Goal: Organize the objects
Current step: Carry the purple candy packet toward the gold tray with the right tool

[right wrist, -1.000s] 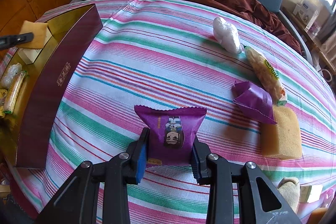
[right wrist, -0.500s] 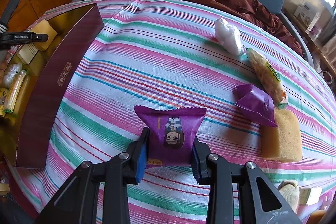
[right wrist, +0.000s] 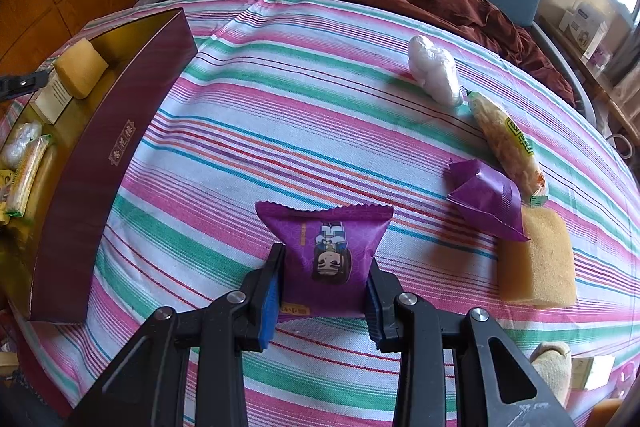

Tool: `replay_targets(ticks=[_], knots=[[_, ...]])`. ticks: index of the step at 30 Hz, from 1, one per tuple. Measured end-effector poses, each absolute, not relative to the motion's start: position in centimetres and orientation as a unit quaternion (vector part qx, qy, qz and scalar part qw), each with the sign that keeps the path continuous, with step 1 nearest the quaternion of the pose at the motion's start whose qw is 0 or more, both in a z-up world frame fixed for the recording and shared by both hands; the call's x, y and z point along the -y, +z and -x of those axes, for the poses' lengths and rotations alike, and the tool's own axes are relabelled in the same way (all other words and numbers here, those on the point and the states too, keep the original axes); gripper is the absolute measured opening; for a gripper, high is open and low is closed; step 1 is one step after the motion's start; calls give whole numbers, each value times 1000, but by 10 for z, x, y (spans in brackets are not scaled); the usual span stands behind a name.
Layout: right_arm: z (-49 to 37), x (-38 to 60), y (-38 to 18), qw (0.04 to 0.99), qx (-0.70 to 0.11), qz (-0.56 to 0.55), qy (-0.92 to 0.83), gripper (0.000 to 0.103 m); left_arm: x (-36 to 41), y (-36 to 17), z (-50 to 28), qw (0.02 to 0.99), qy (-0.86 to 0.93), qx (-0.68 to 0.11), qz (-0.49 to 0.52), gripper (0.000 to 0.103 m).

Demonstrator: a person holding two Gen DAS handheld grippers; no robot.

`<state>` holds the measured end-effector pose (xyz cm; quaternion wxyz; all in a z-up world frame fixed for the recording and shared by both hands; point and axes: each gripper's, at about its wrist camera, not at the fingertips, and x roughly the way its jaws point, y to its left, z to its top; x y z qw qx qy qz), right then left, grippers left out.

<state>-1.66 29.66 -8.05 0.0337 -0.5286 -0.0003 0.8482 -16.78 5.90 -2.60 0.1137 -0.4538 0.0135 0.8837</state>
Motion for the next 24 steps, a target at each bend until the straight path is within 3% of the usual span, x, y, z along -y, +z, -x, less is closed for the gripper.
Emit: replay_targets(ticks=[14, 24], knots=[[14, -291, -80, 41, 28, 521, 852, 35, -69, -3, 61, 108, 923, -46, 367, 37], [13, -291, -78, 45, 21, 519, 853, 35, -71, -16, 29, 128, 913, -38, 384, 37]])
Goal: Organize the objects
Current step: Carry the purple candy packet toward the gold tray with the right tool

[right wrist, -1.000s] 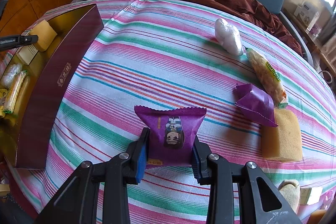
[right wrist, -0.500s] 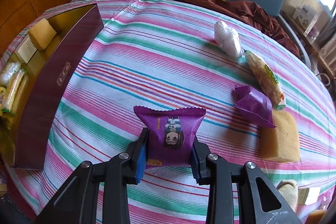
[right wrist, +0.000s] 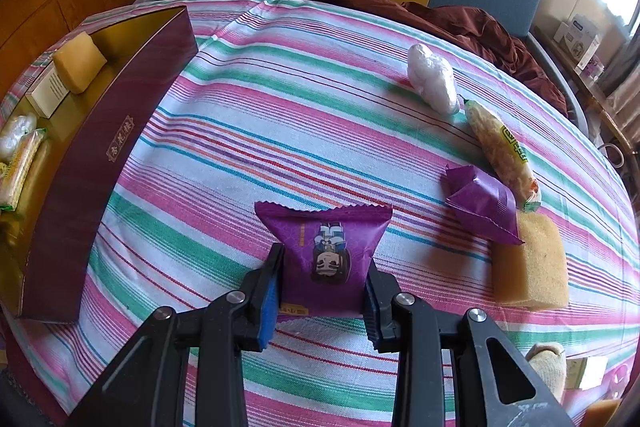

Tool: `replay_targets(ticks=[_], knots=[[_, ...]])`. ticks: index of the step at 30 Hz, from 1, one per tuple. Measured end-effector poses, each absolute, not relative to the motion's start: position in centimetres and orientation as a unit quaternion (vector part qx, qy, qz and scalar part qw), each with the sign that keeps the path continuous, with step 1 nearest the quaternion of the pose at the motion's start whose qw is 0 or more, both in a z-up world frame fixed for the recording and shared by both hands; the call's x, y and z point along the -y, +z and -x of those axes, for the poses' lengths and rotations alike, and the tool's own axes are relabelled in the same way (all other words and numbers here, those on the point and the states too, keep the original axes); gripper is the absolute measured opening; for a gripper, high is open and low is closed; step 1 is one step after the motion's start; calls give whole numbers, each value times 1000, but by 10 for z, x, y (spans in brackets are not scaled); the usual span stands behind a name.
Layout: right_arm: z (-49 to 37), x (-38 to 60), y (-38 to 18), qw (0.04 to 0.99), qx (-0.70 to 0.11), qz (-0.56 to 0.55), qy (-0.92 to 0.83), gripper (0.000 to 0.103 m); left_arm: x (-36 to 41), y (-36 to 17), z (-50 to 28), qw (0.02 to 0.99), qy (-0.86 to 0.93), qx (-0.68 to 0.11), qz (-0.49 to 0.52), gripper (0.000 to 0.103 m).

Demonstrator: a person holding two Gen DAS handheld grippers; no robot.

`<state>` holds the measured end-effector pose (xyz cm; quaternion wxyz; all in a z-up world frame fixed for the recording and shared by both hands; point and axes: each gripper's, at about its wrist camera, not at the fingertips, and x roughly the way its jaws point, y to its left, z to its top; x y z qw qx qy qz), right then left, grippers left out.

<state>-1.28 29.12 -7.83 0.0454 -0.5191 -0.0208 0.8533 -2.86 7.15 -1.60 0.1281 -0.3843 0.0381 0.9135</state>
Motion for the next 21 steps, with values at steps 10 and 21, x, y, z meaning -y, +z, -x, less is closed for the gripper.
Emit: replay_targets(ticks=[10, 21], knots=[[11, -288, -76, 68, 17, 512, 856, 35, -55, -23, 17, 131, 911, -23, 390, 37], [13, -286, -55, 81, -26, 499, 862, 35, -21, -25, 17, 118, 911, 16, 396, 37]])
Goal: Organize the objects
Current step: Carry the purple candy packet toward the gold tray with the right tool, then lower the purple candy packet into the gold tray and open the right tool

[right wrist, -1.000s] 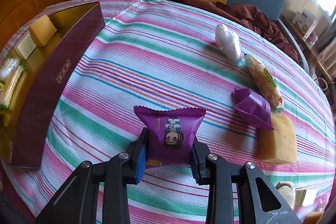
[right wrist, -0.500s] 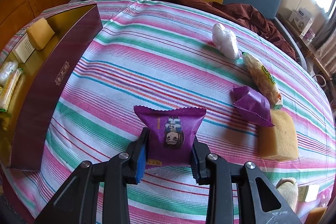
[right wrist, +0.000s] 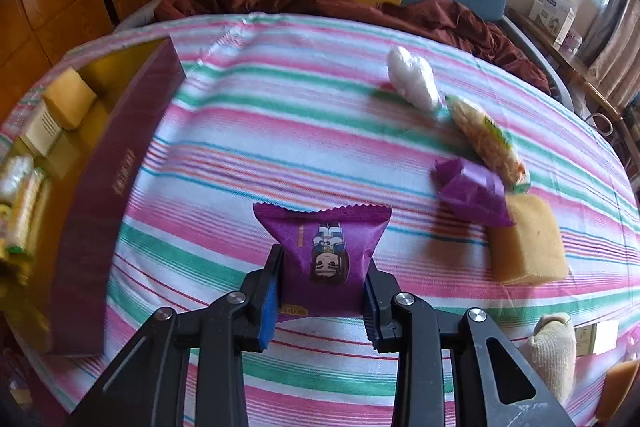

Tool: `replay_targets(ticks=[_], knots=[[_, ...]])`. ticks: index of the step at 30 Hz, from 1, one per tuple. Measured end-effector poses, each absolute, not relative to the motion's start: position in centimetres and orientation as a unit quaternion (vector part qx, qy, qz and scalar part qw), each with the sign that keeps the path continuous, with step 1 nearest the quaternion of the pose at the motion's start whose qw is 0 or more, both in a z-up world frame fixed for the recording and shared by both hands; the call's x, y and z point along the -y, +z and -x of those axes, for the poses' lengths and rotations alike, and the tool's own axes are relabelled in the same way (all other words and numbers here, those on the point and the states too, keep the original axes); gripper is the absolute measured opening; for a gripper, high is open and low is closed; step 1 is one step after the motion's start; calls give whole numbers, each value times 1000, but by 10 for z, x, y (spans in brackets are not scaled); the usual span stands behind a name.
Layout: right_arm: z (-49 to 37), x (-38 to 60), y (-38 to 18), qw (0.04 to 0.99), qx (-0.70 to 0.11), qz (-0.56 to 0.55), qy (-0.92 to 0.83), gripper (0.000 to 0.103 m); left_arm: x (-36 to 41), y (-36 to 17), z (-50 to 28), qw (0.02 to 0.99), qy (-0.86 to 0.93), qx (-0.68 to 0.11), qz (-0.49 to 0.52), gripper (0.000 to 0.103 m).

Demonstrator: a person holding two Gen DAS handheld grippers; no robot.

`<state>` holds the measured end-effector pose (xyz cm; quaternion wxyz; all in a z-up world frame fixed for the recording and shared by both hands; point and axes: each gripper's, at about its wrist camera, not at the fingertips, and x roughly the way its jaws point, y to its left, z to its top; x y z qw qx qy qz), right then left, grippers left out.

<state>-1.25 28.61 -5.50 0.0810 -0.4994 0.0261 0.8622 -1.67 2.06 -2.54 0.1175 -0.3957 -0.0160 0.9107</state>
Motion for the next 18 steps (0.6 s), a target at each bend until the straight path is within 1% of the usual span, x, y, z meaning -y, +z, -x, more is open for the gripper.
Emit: replay_targets(ticks=[3, 6, 8, 13, 18], knots=[[14, -273, -24, 56, -44, 470, 880, 35, -4, -25, 18, 101, 912, 31, 396, 37], [22, -241, 4, -7, -52, 449, 892, 35, 8, -25, 19, 87, 913, 44, 396, 37], [31, -207, 14, -50, -40, 444, 894, 35, 13, -26, 20, 83, 913, 52, 396, 37], [61, -133, 4, -127, -26, 462, 877, 35, 20, -27, 22, 83, 911, 60, 399, 37], [97, -80, -24, -148, -14, 497, 855, 35, 22, -32, 25, 89, 908, 64, 405, 37]])
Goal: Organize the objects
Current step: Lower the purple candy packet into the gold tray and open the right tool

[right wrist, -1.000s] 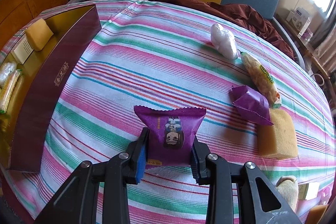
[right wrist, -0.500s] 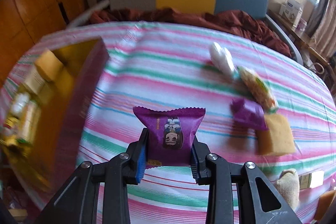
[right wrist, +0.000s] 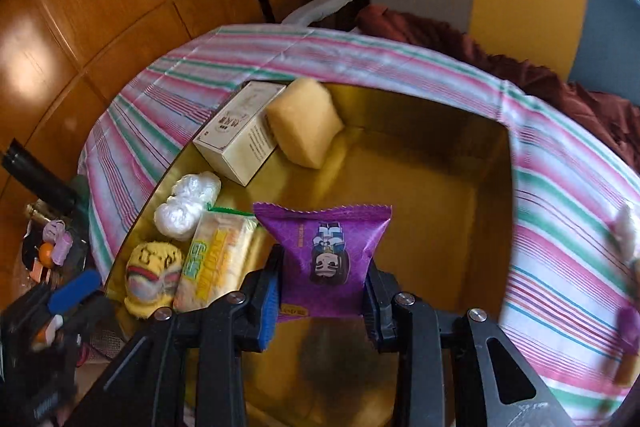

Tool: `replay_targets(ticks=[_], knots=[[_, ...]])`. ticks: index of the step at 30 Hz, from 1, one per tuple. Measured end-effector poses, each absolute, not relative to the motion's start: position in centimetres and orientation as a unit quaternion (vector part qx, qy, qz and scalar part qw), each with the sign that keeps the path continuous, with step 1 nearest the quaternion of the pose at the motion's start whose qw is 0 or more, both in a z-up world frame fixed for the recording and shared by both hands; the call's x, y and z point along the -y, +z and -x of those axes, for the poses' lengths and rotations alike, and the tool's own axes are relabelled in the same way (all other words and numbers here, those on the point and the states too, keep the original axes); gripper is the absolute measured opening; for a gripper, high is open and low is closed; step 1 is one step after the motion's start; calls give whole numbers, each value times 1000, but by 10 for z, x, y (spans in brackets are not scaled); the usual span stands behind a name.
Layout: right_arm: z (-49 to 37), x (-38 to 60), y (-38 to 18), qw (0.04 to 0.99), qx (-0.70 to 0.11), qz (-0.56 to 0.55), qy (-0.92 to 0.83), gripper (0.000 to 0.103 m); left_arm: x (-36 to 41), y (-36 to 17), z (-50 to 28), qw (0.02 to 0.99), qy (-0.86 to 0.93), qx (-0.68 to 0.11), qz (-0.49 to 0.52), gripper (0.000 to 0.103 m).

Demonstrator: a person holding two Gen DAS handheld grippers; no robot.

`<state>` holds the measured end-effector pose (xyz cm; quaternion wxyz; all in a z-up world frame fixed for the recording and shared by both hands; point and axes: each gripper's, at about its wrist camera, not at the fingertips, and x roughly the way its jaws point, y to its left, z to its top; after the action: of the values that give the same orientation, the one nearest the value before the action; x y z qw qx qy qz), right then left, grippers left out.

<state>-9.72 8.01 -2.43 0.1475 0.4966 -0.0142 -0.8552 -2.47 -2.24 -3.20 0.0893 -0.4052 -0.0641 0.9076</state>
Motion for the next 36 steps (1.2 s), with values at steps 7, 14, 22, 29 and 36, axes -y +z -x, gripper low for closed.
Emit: replay_targets(ticks=[7, 14, 22, 29, 36], knots=[[141, -49, -52, 142, 25, -526, -838, 37, 28, -39, 29, 90, 902, 76, 414, 36], [138, -41, -47, 179, 42, -500, -846, 71, 30, -42, 29, 86, 902, 79, 414, 37], [94, -52, -21, 178, -5, -458, -871, 103, 24, -39, 26, 76, 905, 64, 413, 40], [43, -104, -4, 130, 10, -428, -894, 103, 17, -38, 22, 93, 902, 65, 417, 40], [-5, -205, -10, 29, 54, -442, -895, 103, -9, -30, 14, 142, 899, 45, 411, 40]])
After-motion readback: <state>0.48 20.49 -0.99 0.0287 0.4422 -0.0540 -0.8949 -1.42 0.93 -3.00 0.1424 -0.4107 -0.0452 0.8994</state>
